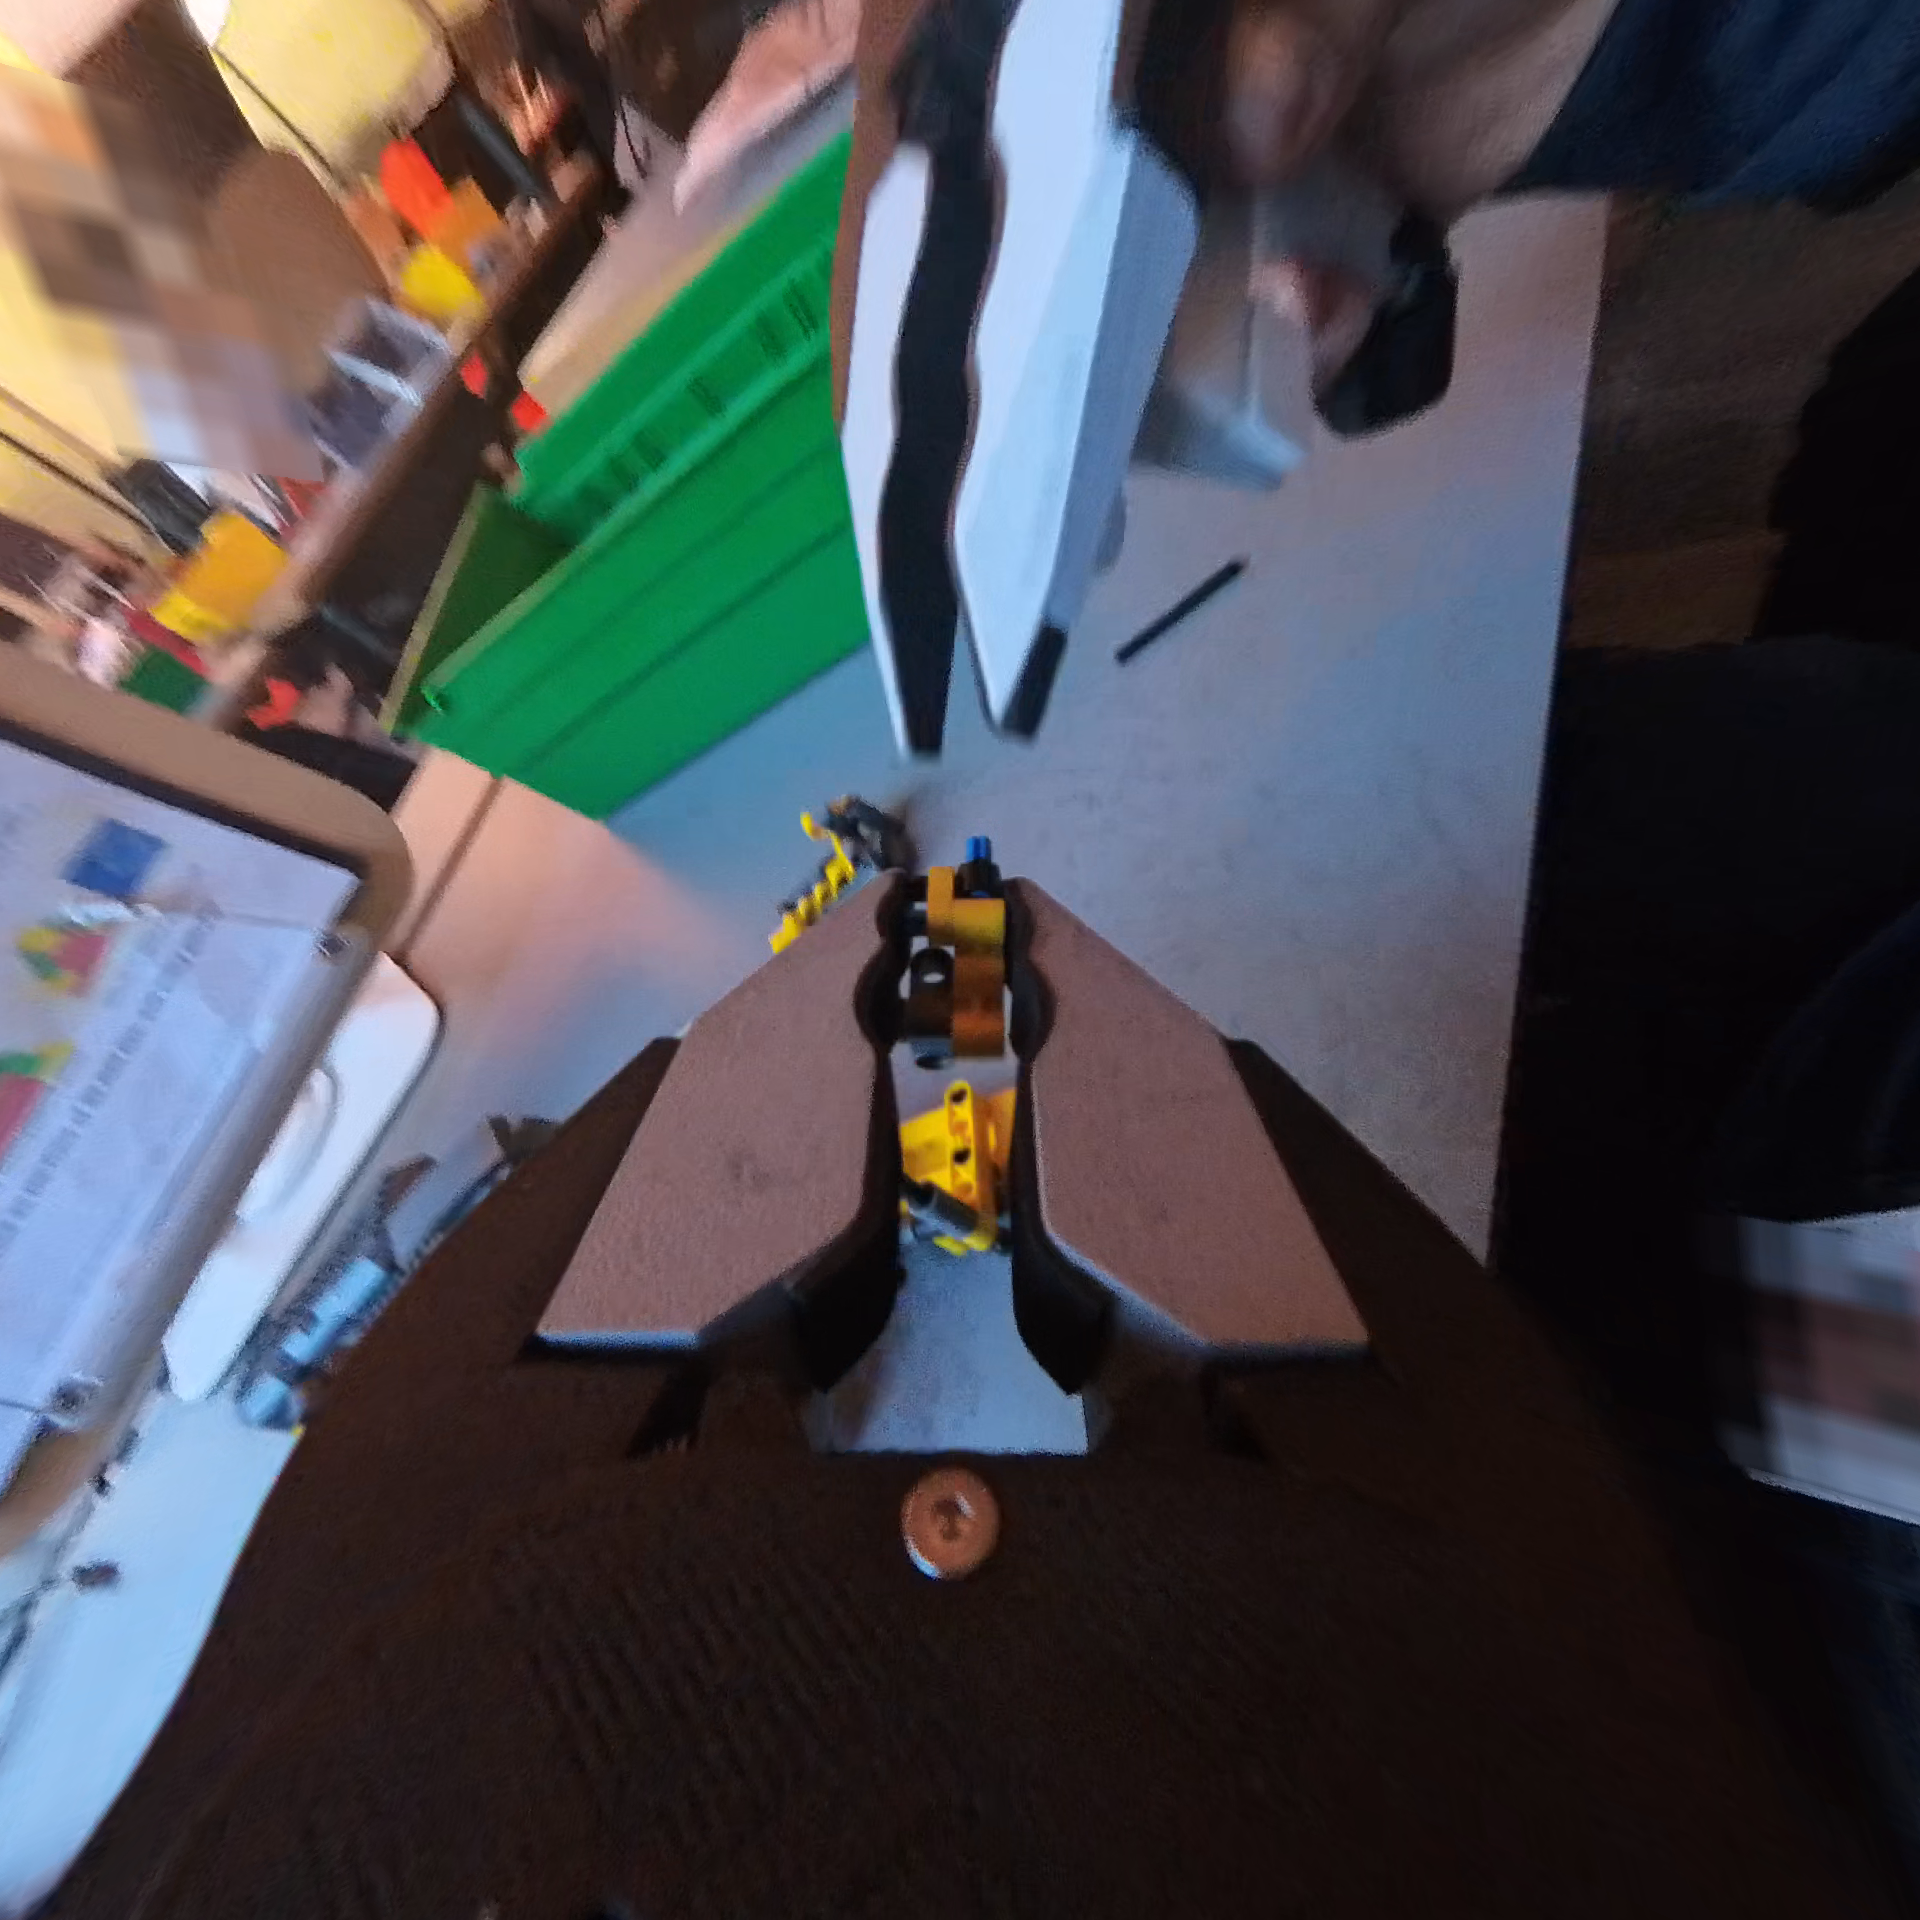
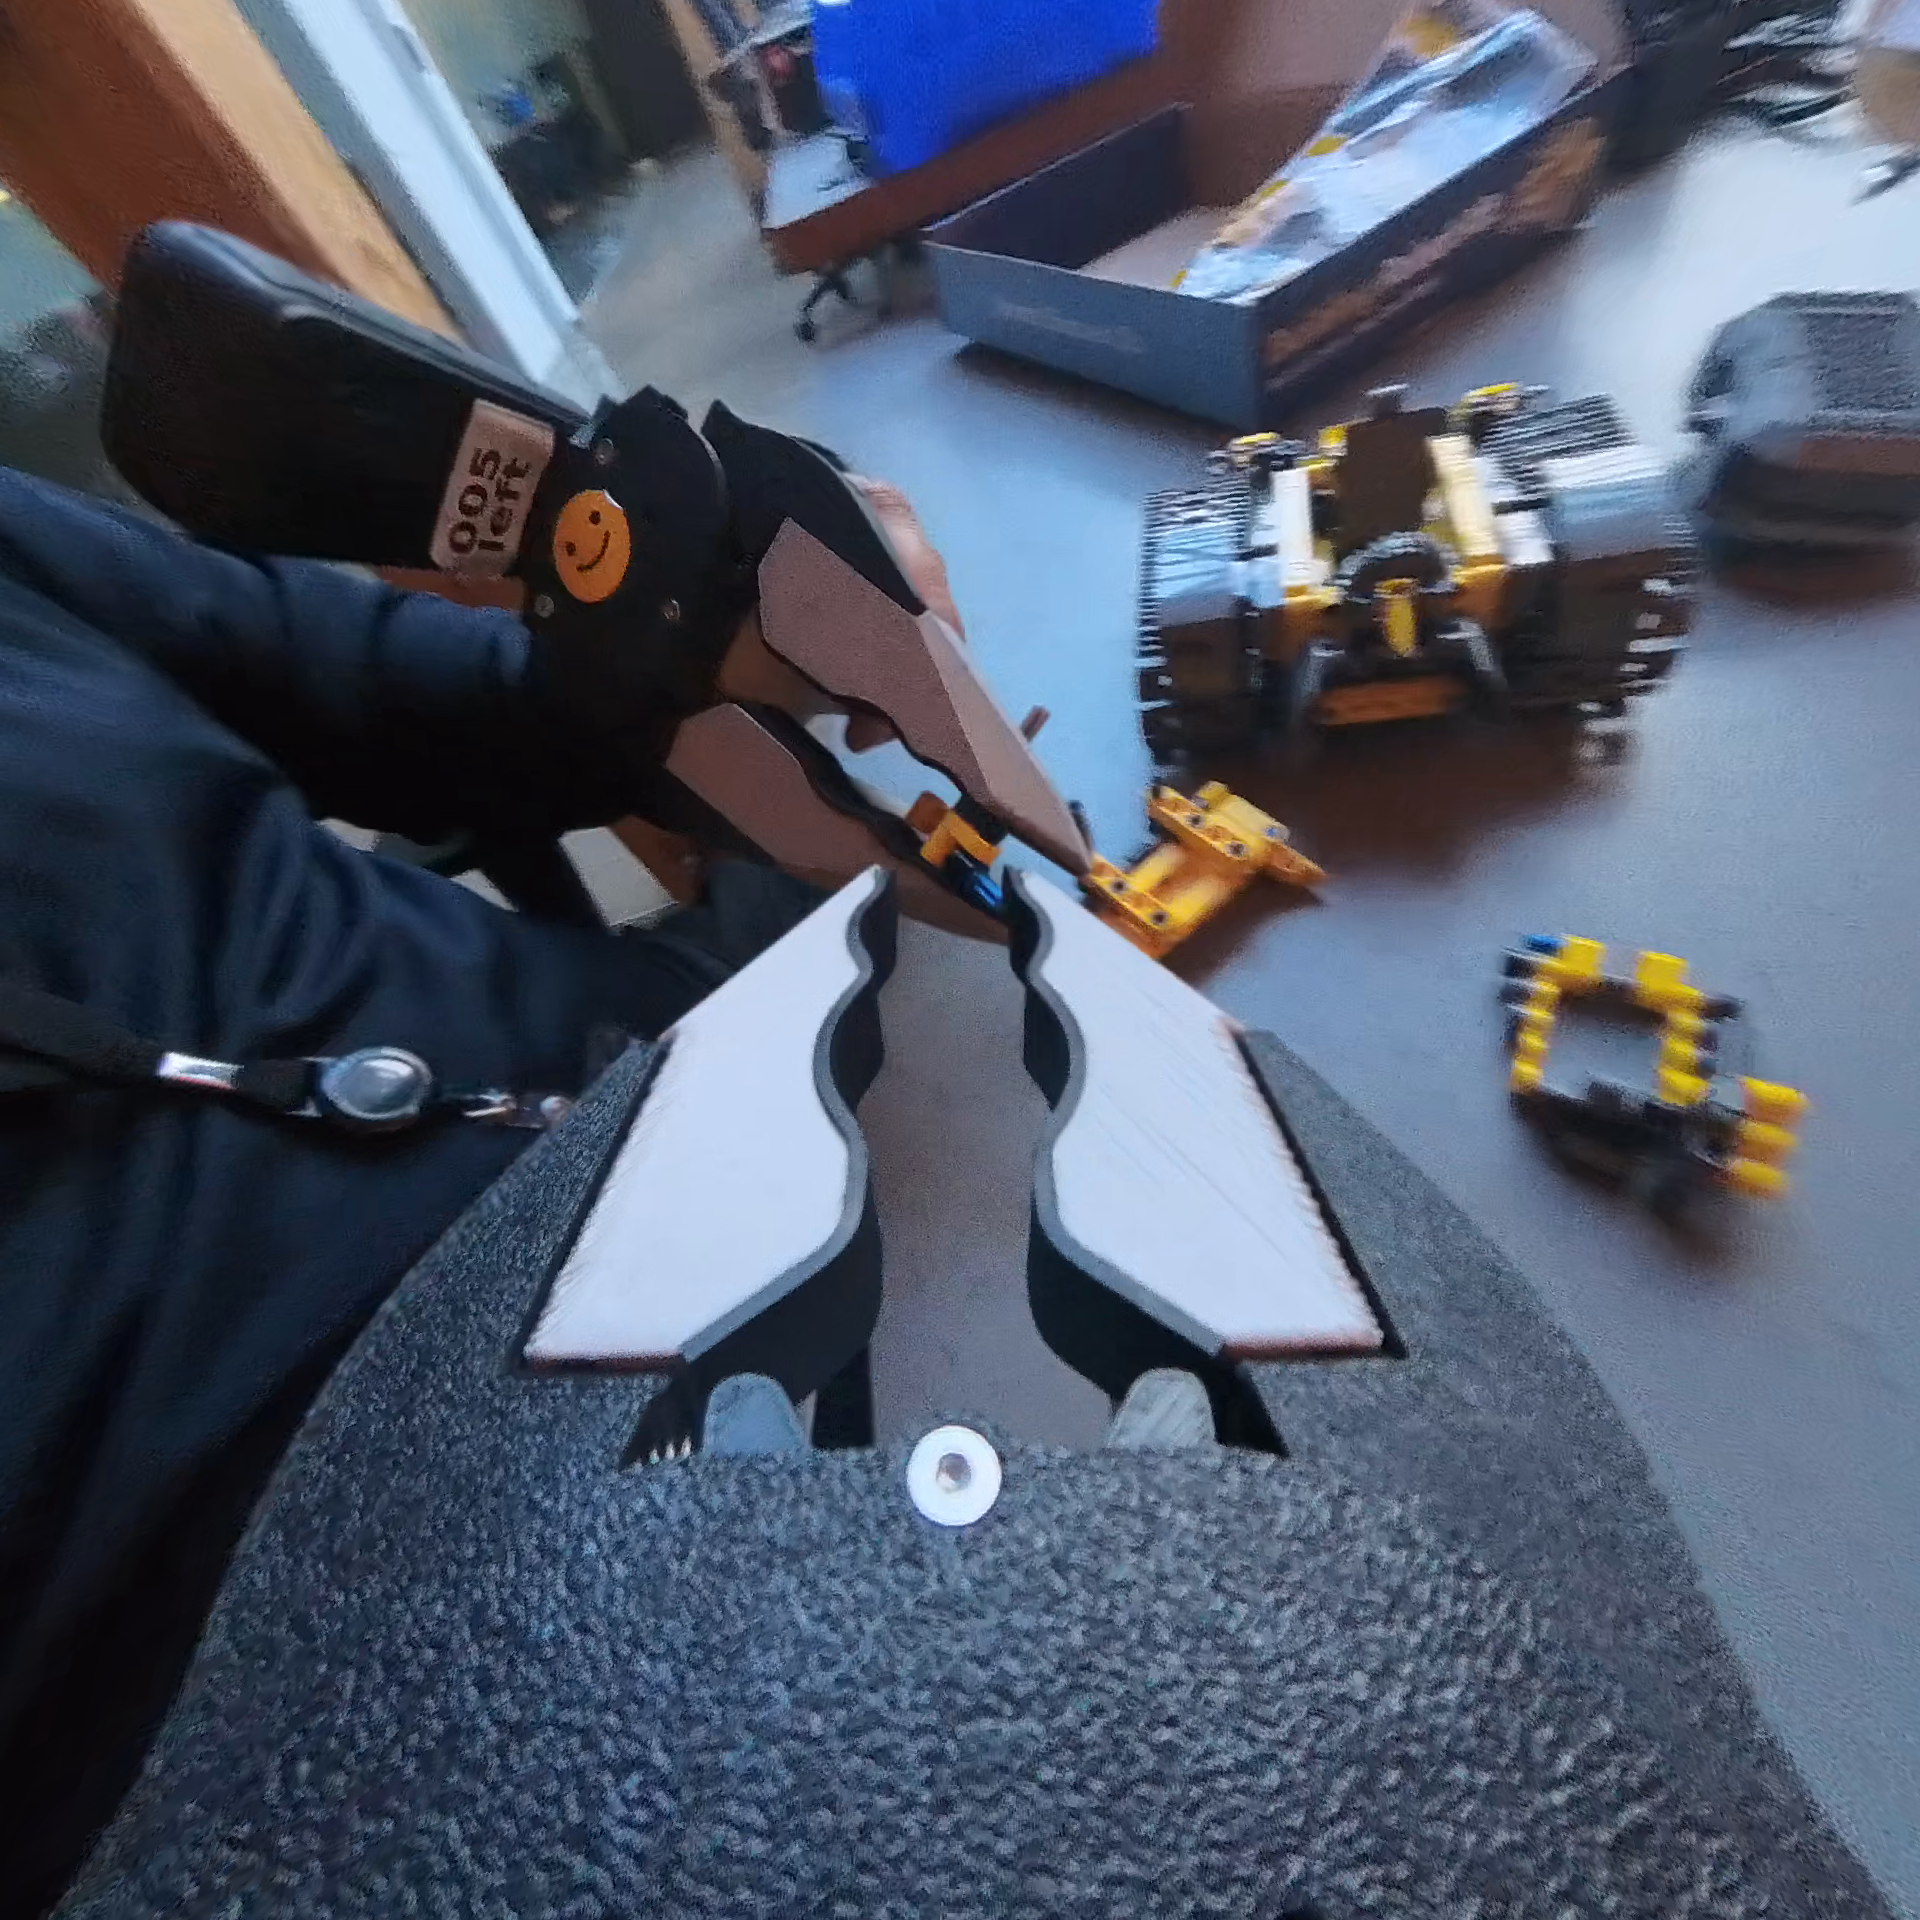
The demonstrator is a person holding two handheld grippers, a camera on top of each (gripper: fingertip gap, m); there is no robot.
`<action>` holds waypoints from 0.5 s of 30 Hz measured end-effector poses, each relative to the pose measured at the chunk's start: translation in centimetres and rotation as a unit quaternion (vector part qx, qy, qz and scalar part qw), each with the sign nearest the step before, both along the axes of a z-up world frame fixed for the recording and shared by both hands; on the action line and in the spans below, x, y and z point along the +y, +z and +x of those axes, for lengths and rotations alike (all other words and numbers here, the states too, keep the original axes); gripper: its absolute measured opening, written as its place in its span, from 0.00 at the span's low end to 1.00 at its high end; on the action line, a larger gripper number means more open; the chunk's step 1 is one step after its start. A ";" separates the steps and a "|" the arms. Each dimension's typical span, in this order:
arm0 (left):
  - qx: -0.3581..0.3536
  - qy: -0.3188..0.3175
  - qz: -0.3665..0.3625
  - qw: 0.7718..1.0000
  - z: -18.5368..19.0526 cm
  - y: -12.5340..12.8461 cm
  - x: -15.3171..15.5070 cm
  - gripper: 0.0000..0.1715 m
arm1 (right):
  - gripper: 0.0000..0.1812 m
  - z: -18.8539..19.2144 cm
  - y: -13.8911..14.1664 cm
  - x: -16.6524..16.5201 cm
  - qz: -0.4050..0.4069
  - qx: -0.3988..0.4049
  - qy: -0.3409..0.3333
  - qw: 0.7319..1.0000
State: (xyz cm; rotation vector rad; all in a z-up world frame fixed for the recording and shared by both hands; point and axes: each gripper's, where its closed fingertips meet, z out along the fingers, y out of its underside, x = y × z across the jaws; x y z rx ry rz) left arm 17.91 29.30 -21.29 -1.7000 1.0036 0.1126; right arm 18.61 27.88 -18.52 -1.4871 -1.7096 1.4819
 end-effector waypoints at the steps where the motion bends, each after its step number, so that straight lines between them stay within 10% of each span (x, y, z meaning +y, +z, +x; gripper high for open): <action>1: 0.000 -0.009 0.025 1.000 0.3 0.8 -0.2 0.08 | 0.11 -0.4 0.0 -0.7 -0.010 0.001 0.010 1.000; 15: 0.001 -0.029 0.057 0.998 0.1 2.3 -1.0 0.10 | 0.01 -0.6 1.6 -1.3 -0.087 0.041 0.036 0.995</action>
